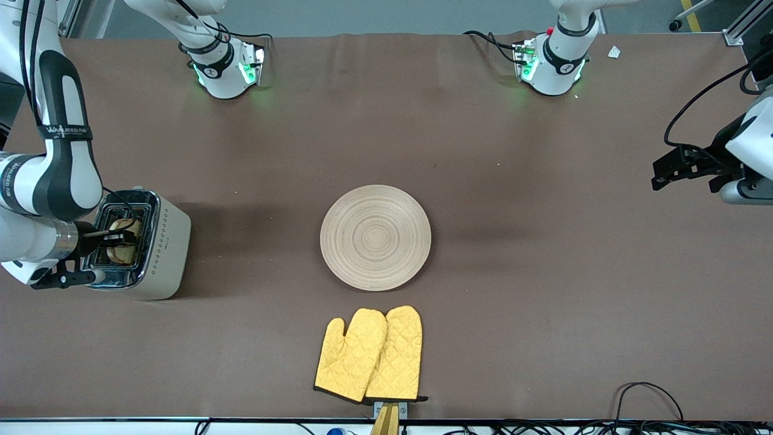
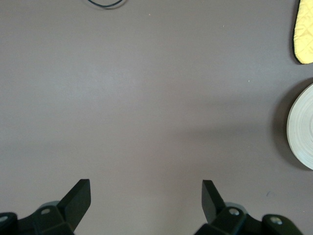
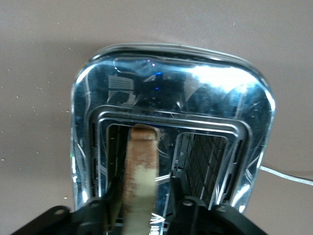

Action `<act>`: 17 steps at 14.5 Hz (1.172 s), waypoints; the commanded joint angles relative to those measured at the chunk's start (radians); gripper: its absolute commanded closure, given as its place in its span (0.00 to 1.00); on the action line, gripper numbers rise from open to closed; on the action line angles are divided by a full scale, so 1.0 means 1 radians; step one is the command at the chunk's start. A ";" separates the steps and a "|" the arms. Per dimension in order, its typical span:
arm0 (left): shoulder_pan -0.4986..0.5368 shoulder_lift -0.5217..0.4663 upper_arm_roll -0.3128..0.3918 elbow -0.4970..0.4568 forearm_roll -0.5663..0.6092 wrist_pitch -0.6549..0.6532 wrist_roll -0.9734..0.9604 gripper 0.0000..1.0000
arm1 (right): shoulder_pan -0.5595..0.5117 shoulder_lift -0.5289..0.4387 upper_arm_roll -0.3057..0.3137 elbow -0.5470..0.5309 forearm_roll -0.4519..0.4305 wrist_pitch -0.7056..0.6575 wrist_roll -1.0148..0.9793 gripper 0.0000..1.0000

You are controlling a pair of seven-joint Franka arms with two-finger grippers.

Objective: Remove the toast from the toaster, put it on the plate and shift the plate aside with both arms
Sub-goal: 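Lower the right gripper into the toaster slot and grasp the toast, then lift the toast out with the right gripper and carry it over the plate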

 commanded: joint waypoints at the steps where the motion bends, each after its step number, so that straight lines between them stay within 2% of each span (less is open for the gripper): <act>1: 0.002 0.014 -0.002 0.020 -0.015 -0.007 0.006 0.00 | -0.002 -0.013 0.004 -0.015 0.004 -0.001 -0.003 1.00; 3: 0.007 0.016 -0.001 0.022 -0.032 -0.007 0.011 0.00 | -0.030 -0.022 0.007 -0.011 0.016 -0.001 -0.032 1.00; 6: 0.005 0.023 0.018 0.023 -0.136 -0.004 0.003 0.00 | -0.027 -0.057 0.011 0.021 0.018 -0.007 -0.058 1.00; 9: 0.007 0.077 0.041 0.046 -0.205 0.007 0.011 0.00 | -0.015 -0.079 0.014 0.055 0.030 -0.056 -0.058 1.00; 13: 0.028 0.100 0.048 0.048 -0.259 0.034 0.011 0.00 | 0.062 -0.088 0.012 0.156 0.035 -0.191 0.020 1.00; 15: 0.033 0.097 0.050 0.048 -0.277 0.034 0.004 0.00 | 0.134 -0.113 0.009 0.138 0.103 -0.187 0.039 1.00; 17: 0.050 0.094 0.048 0.048 -0.288 0.034 0.009 0.00 | 0.191 -0.110 0.011 0.108 0.155 -0.135 0.138 1.00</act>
